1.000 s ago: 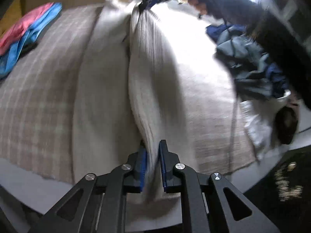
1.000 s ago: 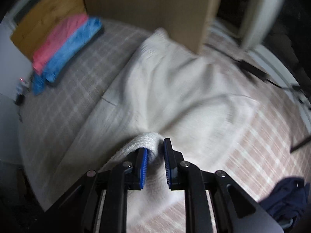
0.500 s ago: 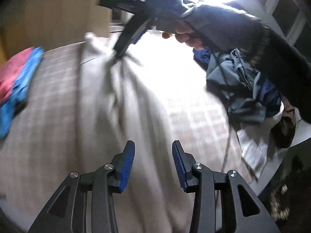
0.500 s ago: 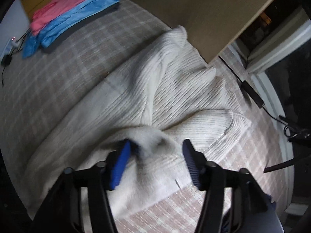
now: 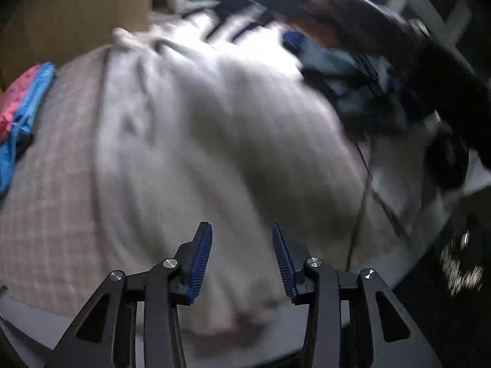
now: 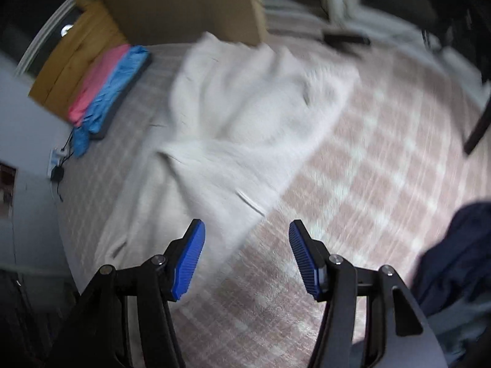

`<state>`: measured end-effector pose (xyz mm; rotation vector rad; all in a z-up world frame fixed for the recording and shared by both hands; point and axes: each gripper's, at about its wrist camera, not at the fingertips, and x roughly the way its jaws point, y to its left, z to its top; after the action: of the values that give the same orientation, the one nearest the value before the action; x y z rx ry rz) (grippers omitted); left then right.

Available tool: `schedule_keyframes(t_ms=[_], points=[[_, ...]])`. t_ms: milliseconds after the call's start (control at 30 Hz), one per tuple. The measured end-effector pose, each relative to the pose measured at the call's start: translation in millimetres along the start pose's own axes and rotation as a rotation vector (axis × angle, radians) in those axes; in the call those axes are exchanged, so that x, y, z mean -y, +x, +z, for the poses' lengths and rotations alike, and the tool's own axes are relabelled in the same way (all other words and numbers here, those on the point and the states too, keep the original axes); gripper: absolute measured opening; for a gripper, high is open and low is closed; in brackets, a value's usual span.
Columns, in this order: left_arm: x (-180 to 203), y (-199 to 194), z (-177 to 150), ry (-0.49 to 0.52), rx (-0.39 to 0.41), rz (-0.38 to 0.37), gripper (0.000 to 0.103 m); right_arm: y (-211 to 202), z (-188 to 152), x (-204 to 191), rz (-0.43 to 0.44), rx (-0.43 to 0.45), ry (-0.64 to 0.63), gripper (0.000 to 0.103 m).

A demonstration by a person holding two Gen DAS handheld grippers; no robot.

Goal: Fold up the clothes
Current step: 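Pinch and straighten the folded sweater edge with both grippers, then open them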

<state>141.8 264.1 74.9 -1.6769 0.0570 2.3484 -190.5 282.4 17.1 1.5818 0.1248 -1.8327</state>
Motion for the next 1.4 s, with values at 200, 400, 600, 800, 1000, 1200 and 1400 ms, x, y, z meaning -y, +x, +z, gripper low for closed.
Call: schedule_keyframes(t_ms=[200, 400, 600, 800, 1000, 1200, 1400], points=[[12.5, 32.8, -6.3, 0.046, 0.002, 0.032, 0.035, 25.7, -0.7, -10.3, -0.01, 0.017, -0.018, 0.042], [-29.2, -1.0, 8.9, -0.16, 0.07, -0.246, 0.003, 6.1, 0.9, -36.3, -0.108, 0.002, -0.163, 0.007], [-17.7, 14.8, -0.6, -0.156, -0.021, -0.236, 0.006, 9.7, 3.9, -34.4, -0.279, -0.017, -0.183, 0.014], [-20.2, -23.2, 5.4, -0.145, 0.169, -0.03, 0.064, -18.0, -21.7, -46.4, -0.096, 0.042, -0.15, 0.039], [-8.8, 30.0, 6.0, -0.04, 0.042, 0.024, 0.048, 26.4, -49.8, -51.7, -0.009, -0.061, -0.073, 0.041], [-24.2, 24.0, 6.0, -0.133, 0.052, -0.149, 0.014, 27.2, -53.9, -70.4, -0.023, -0.058, -0.172, 0.007], [-22.0, 39.6, 5.0, -0.162, -0.008, -0.208, 0.015, 28.7, -54.3, -69.6, -0.182, -0.112, -0.271, 0.008]])
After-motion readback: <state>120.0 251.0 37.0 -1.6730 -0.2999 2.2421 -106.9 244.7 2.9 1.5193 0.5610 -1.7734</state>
